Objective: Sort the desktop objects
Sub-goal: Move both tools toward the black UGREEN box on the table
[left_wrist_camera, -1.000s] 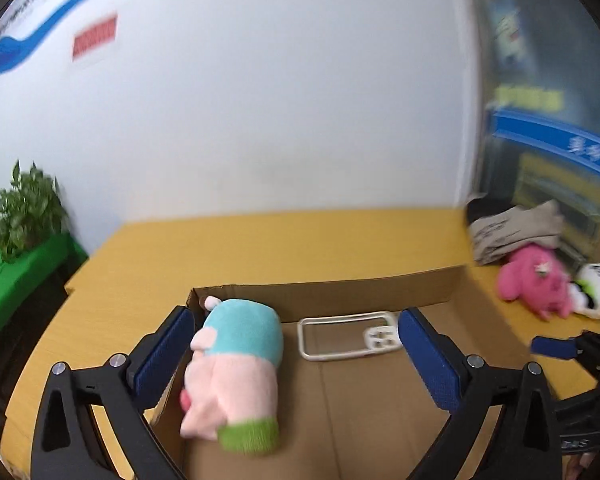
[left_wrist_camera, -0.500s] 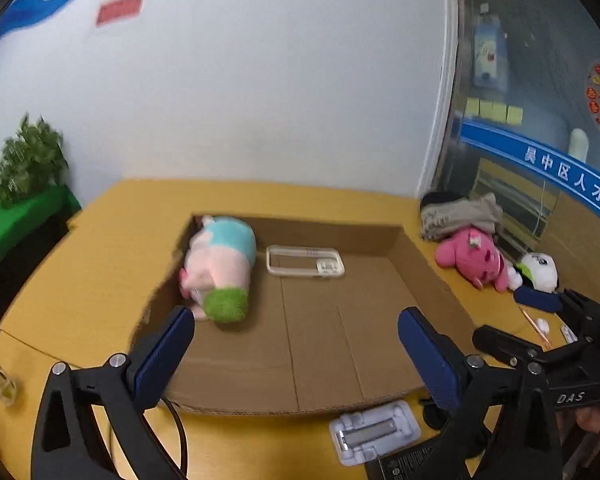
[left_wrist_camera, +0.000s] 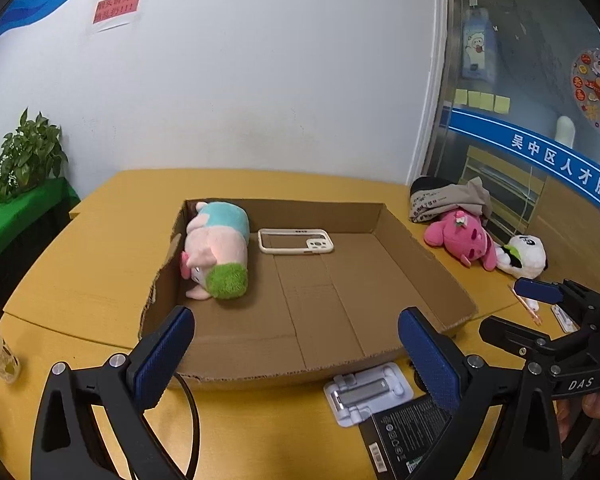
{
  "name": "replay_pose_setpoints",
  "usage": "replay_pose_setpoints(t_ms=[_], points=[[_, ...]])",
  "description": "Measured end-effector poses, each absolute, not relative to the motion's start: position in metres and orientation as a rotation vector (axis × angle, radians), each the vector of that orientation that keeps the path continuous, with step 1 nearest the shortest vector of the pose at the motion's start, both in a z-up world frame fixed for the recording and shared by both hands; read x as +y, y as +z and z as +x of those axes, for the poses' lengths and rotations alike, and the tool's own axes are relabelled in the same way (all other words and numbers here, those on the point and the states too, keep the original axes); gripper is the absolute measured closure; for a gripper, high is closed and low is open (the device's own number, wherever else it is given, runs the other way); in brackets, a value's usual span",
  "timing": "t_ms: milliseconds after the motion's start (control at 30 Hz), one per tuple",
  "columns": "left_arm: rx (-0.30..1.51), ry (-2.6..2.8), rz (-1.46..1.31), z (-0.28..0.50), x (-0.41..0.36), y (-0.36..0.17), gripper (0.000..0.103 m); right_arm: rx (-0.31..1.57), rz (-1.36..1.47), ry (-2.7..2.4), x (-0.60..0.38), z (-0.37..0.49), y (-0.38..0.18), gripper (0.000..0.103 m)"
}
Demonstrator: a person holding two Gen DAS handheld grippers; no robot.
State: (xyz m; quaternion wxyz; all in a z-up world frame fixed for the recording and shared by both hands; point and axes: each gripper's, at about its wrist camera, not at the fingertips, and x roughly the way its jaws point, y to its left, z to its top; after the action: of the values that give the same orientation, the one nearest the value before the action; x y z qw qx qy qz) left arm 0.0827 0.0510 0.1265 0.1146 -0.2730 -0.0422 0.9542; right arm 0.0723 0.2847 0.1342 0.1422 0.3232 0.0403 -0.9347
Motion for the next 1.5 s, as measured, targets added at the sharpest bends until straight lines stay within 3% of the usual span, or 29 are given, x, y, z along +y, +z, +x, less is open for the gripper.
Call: replay_pose_setpoints(t_ms=[300,533,767,1267,1500], points=[[-0.028,2.788,-0.854,0.088,0.031,0.114,0.0,0.063,1.112,-2.505,0.313,0.097,0.071,0.001],[-0.211,2.914,-0.81,0.105,-0.047,0.147,0.0,-0.092,1.203,-2.441,0.335,0.095,0.04,0.001],[-0.18,2.998,-0.804,0.138,-0.072,0.154,0.0,-0.099,1.252,-2.36,0.325,0.099,0.022,0.001],[-0.38,2.122,-1.291,0.087,0.087,0.003,0.001,0.015,1.318,-2.234,0.289,0.115,-0.006,0.001],[-0.356,2.065,-1.341,0.058,0.118,-0.021,0.02,-0.038,1.251,-2.208,0.28,0.108,-0.011,0.0]])
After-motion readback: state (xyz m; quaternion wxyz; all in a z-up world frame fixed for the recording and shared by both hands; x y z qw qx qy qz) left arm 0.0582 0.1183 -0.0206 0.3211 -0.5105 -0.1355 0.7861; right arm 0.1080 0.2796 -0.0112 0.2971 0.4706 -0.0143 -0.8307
